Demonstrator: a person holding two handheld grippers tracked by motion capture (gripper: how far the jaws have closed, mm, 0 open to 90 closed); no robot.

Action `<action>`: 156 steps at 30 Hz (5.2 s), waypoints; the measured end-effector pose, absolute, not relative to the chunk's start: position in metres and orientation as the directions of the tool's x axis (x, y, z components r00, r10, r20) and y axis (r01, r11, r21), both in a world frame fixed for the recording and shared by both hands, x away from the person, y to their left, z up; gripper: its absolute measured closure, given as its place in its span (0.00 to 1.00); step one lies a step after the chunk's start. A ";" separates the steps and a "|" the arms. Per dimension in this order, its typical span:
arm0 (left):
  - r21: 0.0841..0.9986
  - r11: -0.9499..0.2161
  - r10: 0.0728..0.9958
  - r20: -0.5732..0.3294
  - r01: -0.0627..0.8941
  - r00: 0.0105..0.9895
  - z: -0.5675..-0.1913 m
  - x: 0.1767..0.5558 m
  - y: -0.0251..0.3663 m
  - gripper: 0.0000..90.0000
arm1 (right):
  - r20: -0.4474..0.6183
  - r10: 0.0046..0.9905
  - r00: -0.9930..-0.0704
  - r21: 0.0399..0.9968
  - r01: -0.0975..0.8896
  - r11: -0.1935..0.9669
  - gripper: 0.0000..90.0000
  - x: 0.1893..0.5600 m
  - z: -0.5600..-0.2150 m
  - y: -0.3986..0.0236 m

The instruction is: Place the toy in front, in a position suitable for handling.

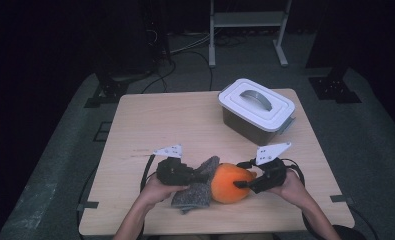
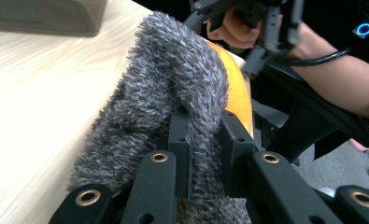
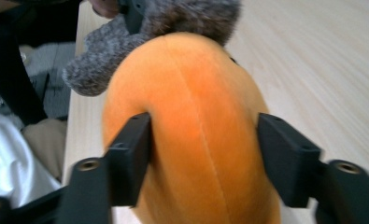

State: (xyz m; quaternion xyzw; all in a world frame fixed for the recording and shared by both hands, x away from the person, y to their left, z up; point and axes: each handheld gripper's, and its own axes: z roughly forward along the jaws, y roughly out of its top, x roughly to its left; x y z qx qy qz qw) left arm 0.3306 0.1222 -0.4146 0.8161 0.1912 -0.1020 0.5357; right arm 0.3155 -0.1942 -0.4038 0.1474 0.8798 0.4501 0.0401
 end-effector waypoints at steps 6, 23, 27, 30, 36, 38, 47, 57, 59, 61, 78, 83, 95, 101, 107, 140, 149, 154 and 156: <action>0.834 -0.356 0.178 -0.382 0.422 0.907 -0.416 0.328 0.117 0.86 | 0.001 0.299 -0.954 0.759 0.196 0.621 0.27 0.300 -0.396 -0.174; 0.851 -0.322 0.163 -0.382 0.415 0.910 -0.411 0.330 0.136 0.86 | 0.002 0.195 -0.981 0.845 0.106 0.524 0.55 0.309 -0.410 -0.169; 0.851 -0.325 0.159 -0.380 0.412 0.911 -0.414 0.329 0.129 0.86 | 0.064 0.223 -0.973 0.841 0.173 0.513 0.47 0.319 -0.411 -0.189; 0.850 -0.333 0.141 -0.382 0.407 0.913 -0.415 0.326 0.118 0.86 | 0.107 0.285 -0.953 0.831 0.243 0.501 0.44 0.327 -0.412 -0.207; 0.851 -0.320 0.141 -0.392 0.417 0.909 -0.415 0.324 0.107 0.86 | 0.048 0.365 -0.930 0.769 0.268 0.581 0.41 0.316 -0.397 -0.210; 0.851 -0.318 0.140 -0.393 0.417 0.909 -0.415 0.323 0.106 0.86 | 0.001 0.352 -0.936 0.752 0.233 0.616 0.41 0.307 -0.388 -0.207; 0.853 -0.328 0.139 -0.381 0.406 0.914 -0.412 0.323 0.105 0.86 | -0.017 0.313 -0.950 0.782 0.182 0.596 0.60 0.302 -0.397 -0.186; 0.884 -0.258 0.122 -0.372 0.391 0.920 -0.391 0.326 0.129 0.86 | 0.010 0.221 -0.975 0.870 0.117 0.478 0.67 0.305 -0.400 -0.168; 0.868 -0.302 0.164 -0.360 0.394 0.919 -0.397 0.328 0.130 0.86 | 0.013 0.225 -0.974 0.857 0.126 0.499 0.65 0.307 -0.404 -0.169; 0.860 -0.289 0.170 -0.386 0.420 0.907 -0.405 0.331 0.132 0.86 | 0.038 0.224 -0.974 0.853 0.148 0.500 0.62 0.312 -0.408 -0.176; 0.845 -0.310 0.145 -0.411 0.436 0.900 -0.416 0.330 0.116 0.86 | 0.101 0.341 -0.935 0.795 0.282 0.537 0.33 0.314 -0.394 -0.192; 0.863 -0.309 0.136 -0.377 0.401 0.916 -0.404 0.326 0.115 0.86 | 0.035 0.338 -0.941 0.800 0.229 0.555 0.53 0.308 -0.398 -0.181; 0.850 -0.321 0.175 -0.380 0.417 0.908 -0.411 0.330 0.119 0.86 | -0.009 0.294 -0.956 0.806 0.167 0.567 0.56 0.309 -0.399 -0.186; 0.845 -0.318 0.157 -0.401 0.430 0.903 -0.416 0.330 0.110 0.86 | 0.061 0.349 -0.935 0.778 0.264 0.571 0.35 0.310 -0.390 -0.194; 0.846 -0.330 0.146 -0.393 0.419 0.908 -0.415 0.326 0.105 0.86 | 0.051 0.374 -0.926 0.760 0.279 0.588 0.29 0.306 -0.395 -0.179; 0.864 -0.288 0.153 -0.385 0.413 0.910 -0.412 0.327 0.115 0.86 | 0.030 0.314 -0.949 0.815 0.205 0.542 0.48 0.308 -0.395 -0.187; 0.847 -0.316 0.158 -0.397 0.427 0.904 -0.421 0.328 0.109 0.86 | 0.046 0.348 -0.936 0.796 0.245 0.553 0.32 0.306 -0.388 -0.202; 0.843 -0.338 0.152 -0.390 0.419 0.908 -0.420 0.324 0.106 0.86 | 0.098 0.336 -0.937 0.778 0.282 0.561 0.38 0.309 -0.399 -0.189; 0.843 -0.337 0.153 -0.390 0.419 0.908 -0.419 0.326 0.110 0.86 | 0.078 0.318 -0.945 0.790 0.253 0.558 0.53 0.307 -0.401 -0.187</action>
